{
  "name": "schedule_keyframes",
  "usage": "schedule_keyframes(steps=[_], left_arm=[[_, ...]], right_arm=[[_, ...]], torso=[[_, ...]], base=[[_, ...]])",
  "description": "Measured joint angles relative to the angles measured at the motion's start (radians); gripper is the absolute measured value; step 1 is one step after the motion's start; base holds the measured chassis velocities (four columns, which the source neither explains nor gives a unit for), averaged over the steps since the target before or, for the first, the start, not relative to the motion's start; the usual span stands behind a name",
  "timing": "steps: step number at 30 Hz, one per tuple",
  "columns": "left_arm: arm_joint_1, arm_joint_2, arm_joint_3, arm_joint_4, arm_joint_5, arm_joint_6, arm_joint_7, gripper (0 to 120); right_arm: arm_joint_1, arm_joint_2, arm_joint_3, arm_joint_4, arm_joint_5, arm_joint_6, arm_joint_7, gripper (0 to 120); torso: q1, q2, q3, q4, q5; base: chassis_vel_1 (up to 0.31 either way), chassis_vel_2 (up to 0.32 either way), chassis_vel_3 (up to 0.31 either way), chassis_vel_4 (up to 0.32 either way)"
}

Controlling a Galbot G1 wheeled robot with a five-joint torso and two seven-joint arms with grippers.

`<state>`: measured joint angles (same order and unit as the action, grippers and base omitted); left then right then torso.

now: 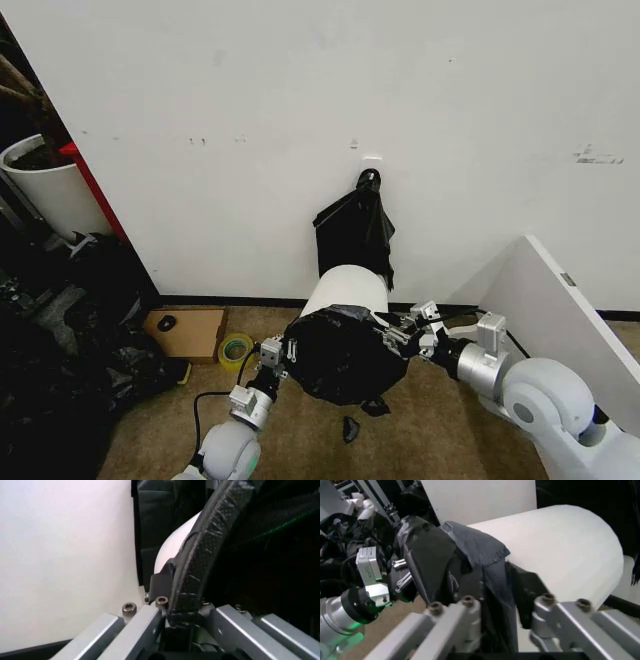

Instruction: Place the garbage bag over the trash bin.

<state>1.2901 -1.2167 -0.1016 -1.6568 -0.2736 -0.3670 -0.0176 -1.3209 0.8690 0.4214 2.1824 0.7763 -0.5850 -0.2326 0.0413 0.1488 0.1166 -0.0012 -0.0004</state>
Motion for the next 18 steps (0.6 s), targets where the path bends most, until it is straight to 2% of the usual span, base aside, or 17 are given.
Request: schedule_keyframes(steps=[1, 3, 5, 12, 18], left_arm=[[0.0, 0.0, 0.0, 0.0, 0.0, 0.0, 0.0, 0], [-0.003, -0.001, 0.003, -0.001, -0.005, 0.001, 0.0, 0], [-0.004, -0.002, 0.006, -0.002, -0.013, 0.002, 0.0, 0], [-0.005, 0.001, 0.007, -0.009, -0.027, 0.005, 0.0, 0], [0.003, 0.003, 0.007, -0.027, -0.056, 0.007, 0.004, 0]], right_arm=[[0.0, 0.0, 0.0, 0.0, 0.0, 0.0, 0.0, 16], [0.003, 0.005, 0.0, -0.007, 0.001, 0.006, 0.0, 5], [0.005, 0.01, -0.001, -0.013, 0.003, 0.012, 0.0, 0], [0.011, 0.025, -0.004, -0.029, 0.003, 0.045, -0.003, 0], [0.019, 0.046, -0.021, -0.059, 0.011, 0.182, -0.012, 0]], torso=[[0.0, 0.0, 0.0, 0.0, 0.0], [0.0, 0.0, 0.0, 0.0, 0.0], [0.0, 0.0, 0.0, 0.0, 0.0], [0.0, 0.0, 0.0, 0.0, 0.0], [0.0, 0.0, 0.0, 0.0, 0.0]], base=[[0.0, 0.0, 0.0, 0.0], [0.0, 0.0, 0.0, 0.0], [0.0, 0.0, 0.0, 0.0], [0.0, 0.0, 0.0, 0.0], [0.0, 0.0, 0.0, 0.0]])
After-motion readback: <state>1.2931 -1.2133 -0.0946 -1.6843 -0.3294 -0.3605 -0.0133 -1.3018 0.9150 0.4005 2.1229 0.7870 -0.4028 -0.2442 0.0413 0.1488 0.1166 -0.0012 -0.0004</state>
